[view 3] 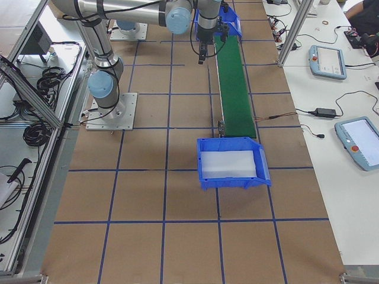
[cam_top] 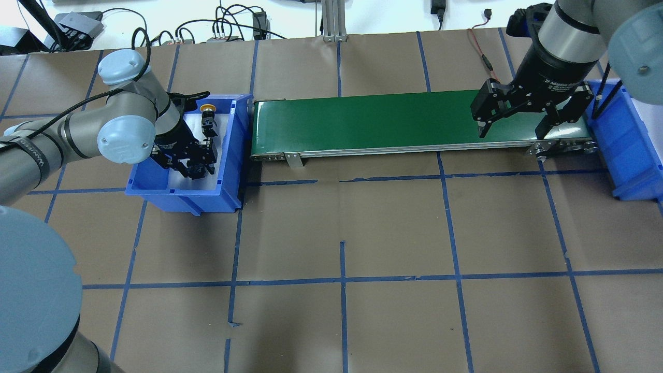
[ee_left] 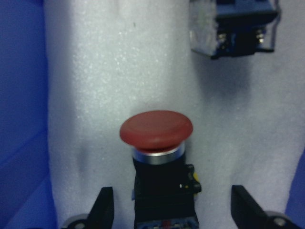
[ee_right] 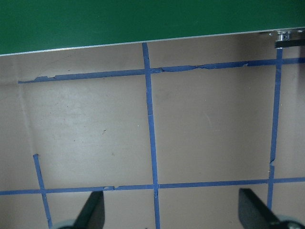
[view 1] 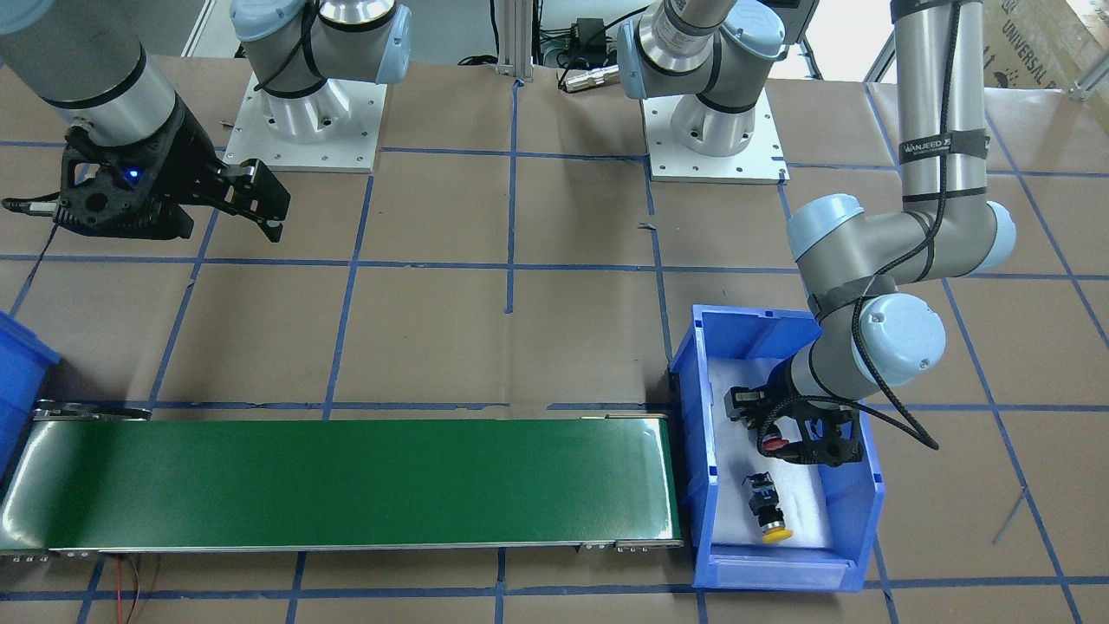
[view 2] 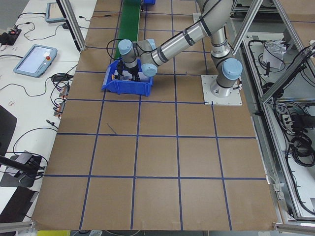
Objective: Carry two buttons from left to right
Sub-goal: 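Grasp the red-capped button with the left gripper and lift it, then carry the red button with the left gripper onto the green conveyor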
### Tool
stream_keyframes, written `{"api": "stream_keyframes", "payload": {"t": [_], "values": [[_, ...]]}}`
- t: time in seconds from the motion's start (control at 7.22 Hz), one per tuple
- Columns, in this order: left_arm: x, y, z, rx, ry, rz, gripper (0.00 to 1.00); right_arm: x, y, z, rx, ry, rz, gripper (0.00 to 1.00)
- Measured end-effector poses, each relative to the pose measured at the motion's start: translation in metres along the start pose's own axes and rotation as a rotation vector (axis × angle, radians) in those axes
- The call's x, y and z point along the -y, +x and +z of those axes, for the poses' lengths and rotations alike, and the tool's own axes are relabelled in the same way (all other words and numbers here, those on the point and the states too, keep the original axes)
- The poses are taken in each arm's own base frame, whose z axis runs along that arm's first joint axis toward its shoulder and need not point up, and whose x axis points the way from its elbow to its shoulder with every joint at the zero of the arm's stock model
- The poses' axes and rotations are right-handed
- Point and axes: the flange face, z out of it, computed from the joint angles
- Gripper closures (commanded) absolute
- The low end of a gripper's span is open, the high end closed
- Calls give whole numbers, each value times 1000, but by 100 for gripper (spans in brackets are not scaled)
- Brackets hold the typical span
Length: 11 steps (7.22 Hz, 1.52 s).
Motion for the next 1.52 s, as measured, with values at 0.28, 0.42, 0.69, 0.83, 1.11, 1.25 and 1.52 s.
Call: {"api": "stream_keyframes", "payload": {"t": [0.28, 0.42, 0.69, 0.83, 1.11, 1.25, 1.52], "values": [[1, 1, -15, 3, 24, 7, 81, 0, 0, 0, 0, -1, 0, 0], [-1, 1, -34, 9, 44, 10, 81, 0, 0, 1, 0, -1, -1, 0], [-10, 5, -85, 12, 62, 8, 81, 1, 1, 1, 0, -2, -1, 0], [-18, 9, -111, 10, 72, -4, 81, 1, 1, 2, 0, -4, -1, 0], [-39, 48, -159, -16, 102, -60, 82, 1, 1, 6, 1, -11, 0, 0], [-45, 88, -166, -31, 119, -81, 82, 1, 1, 8, 2, -14, 0, 0], [-32, 150, -147, -46, 157, -92, 82, 0, 1, 8, 2, -14, 0, 0]]}}
